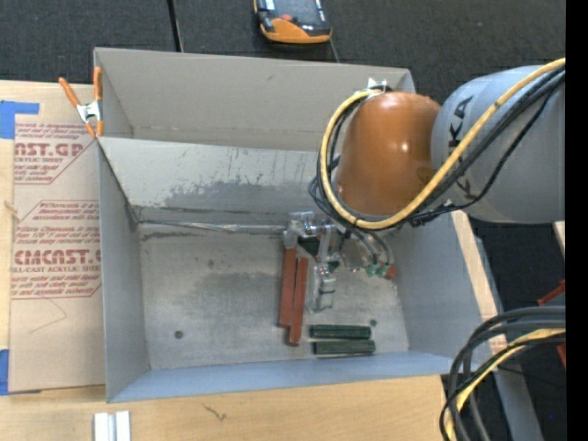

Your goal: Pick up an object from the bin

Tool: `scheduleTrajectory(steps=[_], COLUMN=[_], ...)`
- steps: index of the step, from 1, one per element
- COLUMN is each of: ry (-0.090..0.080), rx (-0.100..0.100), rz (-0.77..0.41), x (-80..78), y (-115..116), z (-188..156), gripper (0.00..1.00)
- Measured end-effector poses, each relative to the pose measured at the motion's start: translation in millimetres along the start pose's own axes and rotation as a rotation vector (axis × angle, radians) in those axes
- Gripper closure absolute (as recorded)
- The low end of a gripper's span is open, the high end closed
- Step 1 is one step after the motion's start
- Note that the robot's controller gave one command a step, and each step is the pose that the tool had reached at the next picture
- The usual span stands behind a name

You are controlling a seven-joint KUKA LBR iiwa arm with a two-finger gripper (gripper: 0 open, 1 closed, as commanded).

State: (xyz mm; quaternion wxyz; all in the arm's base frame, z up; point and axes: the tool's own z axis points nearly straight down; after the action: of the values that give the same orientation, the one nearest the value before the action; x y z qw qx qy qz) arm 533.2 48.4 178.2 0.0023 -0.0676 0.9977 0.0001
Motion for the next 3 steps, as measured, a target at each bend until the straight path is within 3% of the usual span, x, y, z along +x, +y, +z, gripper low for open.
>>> scheduleTrajectory(steps=[1,2,3], ry=[0.002,0.002,0.001], rx=[-0.001,-0.001,-0.002], rz=[-0.314,-0.439,-0.704], x=[-36.2,-43.5,-55.4], y=[-7.9,-5.5,-17.9], z=[17.9,38.1,109.6], gripper=[0.00,0.00,0.00])
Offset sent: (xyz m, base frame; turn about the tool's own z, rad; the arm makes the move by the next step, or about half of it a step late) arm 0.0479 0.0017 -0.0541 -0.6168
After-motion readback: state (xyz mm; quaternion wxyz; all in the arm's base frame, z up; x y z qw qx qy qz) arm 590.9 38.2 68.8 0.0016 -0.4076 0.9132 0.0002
